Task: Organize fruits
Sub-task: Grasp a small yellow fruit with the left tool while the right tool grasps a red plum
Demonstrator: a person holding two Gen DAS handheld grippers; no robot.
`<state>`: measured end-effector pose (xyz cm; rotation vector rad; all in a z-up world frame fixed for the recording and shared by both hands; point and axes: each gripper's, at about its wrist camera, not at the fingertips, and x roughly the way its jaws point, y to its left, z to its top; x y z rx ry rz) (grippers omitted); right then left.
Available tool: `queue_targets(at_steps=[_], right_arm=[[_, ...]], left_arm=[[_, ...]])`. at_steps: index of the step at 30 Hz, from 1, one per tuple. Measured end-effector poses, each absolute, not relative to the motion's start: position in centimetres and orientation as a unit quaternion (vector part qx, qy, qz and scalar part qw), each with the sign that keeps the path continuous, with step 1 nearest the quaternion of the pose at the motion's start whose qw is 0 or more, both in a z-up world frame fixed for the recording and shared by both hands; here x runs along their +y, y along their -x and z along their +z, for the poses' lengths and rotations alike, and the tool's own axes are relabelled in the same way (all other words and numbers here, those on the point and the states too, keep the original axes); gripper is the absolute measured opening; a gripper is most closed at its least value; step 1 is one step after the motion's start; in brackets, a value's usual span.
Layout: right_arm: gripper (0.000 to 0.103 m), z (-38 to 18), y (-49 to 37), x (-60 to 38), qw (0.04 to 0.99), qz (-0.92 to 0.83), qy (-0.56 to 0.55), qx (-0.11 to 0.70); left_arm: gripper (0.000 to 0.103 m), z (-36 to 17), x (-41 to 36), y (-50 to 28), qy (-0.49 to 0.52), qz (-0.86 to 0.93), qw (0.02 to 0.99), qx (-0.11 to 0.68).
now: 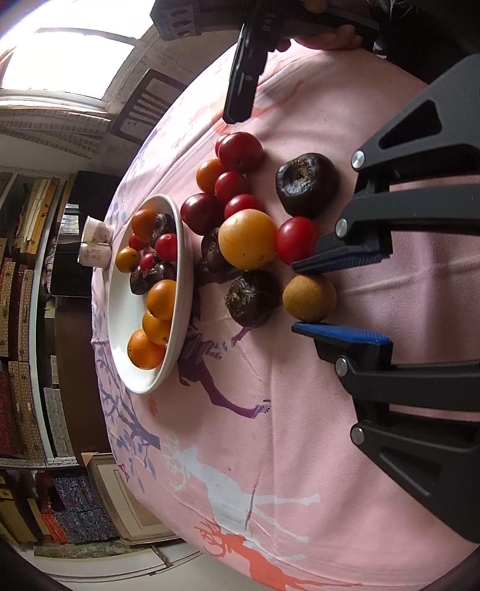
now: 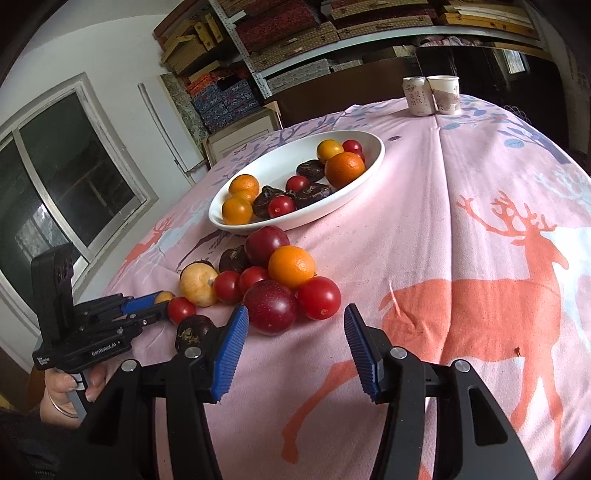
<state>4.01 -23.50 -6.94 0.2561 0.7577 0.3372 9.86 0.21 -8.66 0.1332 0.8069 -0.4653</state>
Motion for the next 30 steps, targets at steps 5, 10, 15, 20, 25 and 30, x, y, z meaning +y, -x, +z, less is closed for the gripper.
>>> queue_targets(at_steps=[5, 10, 15, 20, 25, 30], right_arm=[[0.054, -7.1, -4.7, -21.0, 0.900, 0.172, -0.088, 0.391], [0.056, -7.0, -5.7, -19.2, 0.901, 0.151, -0.059, 0.402], [0.051, -7.2, -6.2, -19.2, 0.900, 0.146, -0.062, 0.405], [0.038, -7.4, -6.2, -20.0, 0.897, 0.151, -0.091, 0.404], [0.038, -6.4, -4.7, -20.9, 0.910, 0.174, -0.113, 0.359], [0.038, -5.4, -5.7, -22.4, 0.900, 0.181, -0.148, 0.369]], left_arm=[[0.026, -8.6, 0.2, -9.6, -0.066, -0.219, 0.895, 0.384], [0.026, -8.9, 0.7, -9.9, -0.054, -0.214, 0.890, 0.399], [0.026, -9.3, 1.0, -10.1, -0.044, -0.214, 0.885, 0.411], [0.026, -9.1, 1.2, -9.8, -0.038, -0.207, 0.892, 0.400], [0.026, -8.1, 2.6, -8.8, -0.007, -0.209, 0.909, 0.362], [0.026, -6.5, 2.8, -8.8, 0.022, -0.231, 0.909, 0.347]])
